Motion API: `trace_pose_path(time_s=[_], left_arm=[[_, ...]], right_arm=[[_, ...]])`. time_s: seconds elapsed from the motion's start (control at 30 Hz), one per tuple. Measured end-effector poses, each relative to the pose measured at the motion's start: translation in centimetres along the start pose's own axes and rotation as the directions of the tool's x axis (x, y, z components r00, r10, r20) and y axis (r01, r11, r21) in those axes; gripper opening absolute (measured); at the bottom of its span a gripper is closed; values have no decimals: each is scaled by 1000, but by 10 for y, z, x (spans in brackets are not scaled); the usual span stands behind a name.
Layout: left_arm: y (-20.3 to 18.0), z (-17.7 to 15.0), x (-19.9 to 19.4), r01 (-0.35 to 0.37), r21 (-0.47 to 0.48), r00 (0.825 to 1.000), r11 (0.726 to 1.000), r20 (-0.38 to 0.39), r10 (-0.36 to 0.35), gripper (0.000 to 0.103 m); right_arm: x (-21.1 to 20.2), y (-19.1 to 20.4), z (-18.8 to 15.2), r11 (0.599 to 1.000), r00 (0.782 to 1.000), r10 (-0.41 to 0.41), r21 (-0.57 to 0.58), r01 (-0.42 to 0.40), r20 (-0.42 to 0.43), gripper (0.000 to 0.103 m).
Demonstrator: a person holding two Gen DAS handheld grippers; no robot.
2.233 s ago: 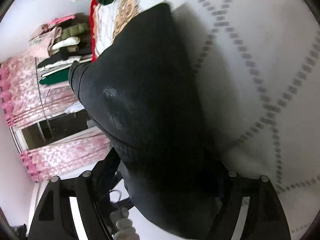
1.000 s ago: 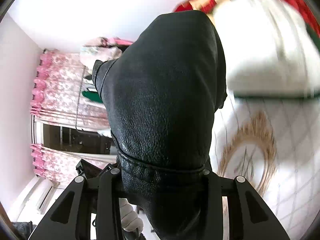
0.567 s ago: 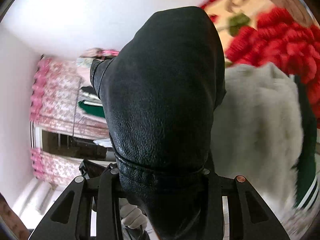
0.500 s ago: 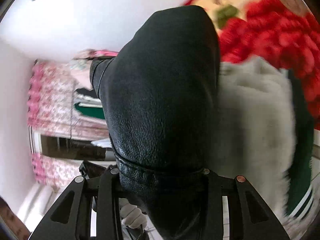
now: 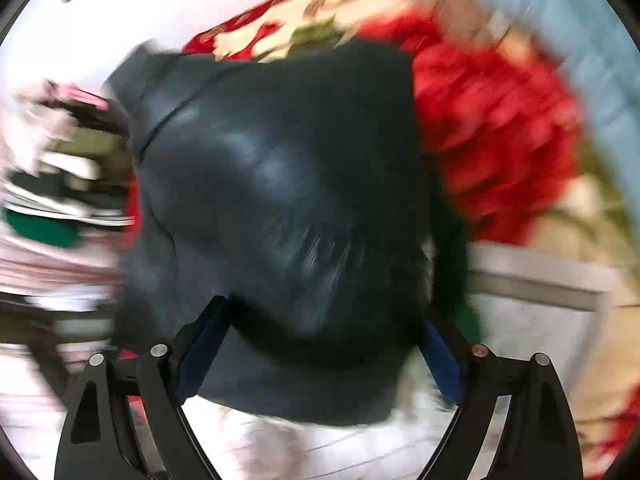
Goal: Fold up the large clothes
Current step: 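Lower the folded jacket onto the fleece stack and open both grippers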
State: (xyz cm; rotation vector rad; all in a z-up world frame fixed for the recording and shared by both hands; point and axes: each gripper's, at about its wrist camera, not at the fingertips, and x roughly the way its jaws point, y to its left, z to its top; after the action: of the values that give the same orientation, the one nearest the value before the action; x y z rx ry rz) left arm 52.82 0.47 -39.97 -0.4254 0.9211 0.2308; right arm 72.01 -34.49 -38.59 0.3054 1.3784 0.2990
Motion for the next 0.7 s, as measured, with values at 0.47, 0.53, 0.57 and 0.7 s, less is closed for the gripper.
trace_pose_path(time_s=[0.47, 0.53, 0.57, 0.7], left_arm=[[1, 2, -143, -121, 357, 993, 926, 39, 115, 103], [1, -3, -179, -100, 387, 995, 917, 44, 90, 103], [1, -7, -193, -93, 398, 996, 913, 48, 80, 103], [4, -17, -261, -66, 434, 998, 899, 50, 49, 103]], right_arm=[[-135, 120, -163, 872, 836, -488, 103, 479, 251, 103], [-164, 139, -191, 867, 822, -497, 124, 483, 277, 103], [-180, 149, -204, 862, 812, -505, 135, 488, 291, 103], [-248, 194, -260, 845, 775, -532, 166, 508, 340, 103]])
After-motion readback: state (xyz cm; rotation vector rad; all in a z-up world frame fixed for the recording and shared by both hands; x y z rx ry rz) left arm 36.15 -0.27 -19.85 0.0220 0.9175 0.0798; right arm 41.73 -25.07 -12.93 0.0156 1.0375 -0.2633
